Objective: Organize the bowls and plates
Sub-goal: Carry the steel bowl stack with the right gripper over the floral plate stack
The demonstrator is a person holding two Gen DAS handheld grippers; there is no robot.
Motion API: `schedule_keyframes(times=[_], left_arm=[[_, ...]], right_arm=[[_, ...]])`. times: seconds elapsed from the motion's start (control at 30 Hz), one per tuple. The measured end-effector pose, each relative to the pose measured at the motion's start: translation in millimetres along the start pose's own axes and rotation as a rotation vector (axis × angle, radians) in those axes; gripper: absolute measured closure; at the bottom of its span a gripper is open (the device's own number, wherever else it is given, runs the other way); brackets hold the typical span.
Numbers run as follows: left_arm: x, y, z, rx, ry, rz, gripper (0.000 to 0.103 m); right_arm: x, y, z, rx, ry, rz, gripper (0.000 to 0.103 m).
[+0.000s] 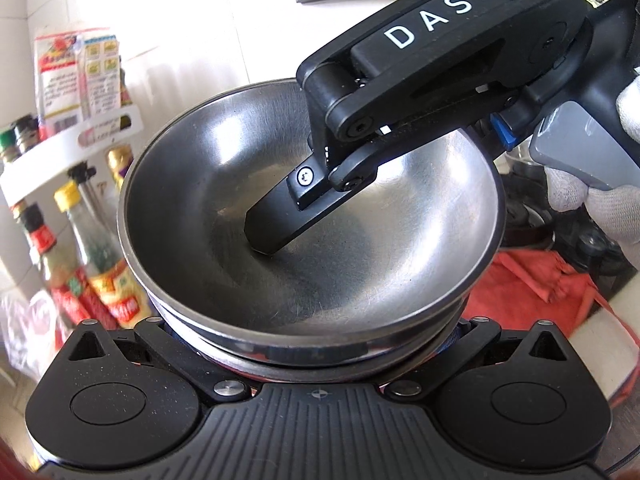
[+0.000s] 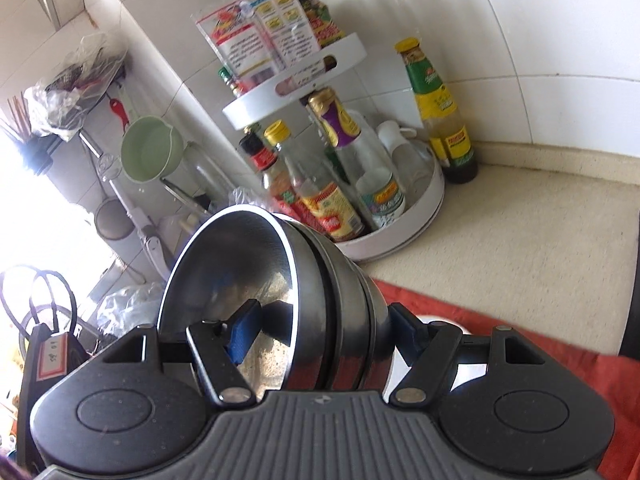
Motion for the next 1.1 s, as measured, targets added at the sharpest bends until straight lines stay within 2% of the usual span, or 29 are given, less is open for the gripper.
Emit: schedule_keyframes(times=[0.23, 0.4, 0.7, 1.1], left_arm=[[8.3, -32.6, -8.6, 0.030, 0.005, 0.059, 0.000], [-11.6, -43.6, 0.9, 0.059, 0.000, 0.106, 0.000], [-42.5, -62.6, 14.0, 0.101, -0.015, 0.162, 0.000], [-73.9, -73.6, 20.2, 0.072, -0.014, 0.245, 0.000]], right_arm=[[-13.8, -35.3, 0.2, -0.043, 0.013, 0.048, 0.035], [-33.2, -50.1, -10.4, -0.088, 0.002, 0.079, 0.035], [-67.9, -61.7, -38.9, -0.154, 0.004, 0.118, 0.035], [-94.4, -66.5, -64.6, -0.186, -0.014, 0.138, 0.036]])
Point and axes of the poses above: each gripper's, at about its wrist camera, not at the fingertips, and x roughly against the way its jaws point, z to its left, y to its top, the point moved 3 cm from there along -x, roughly the way its jaws point, and after that the axes turned 5 degrees about x, right-handed, at the moved point
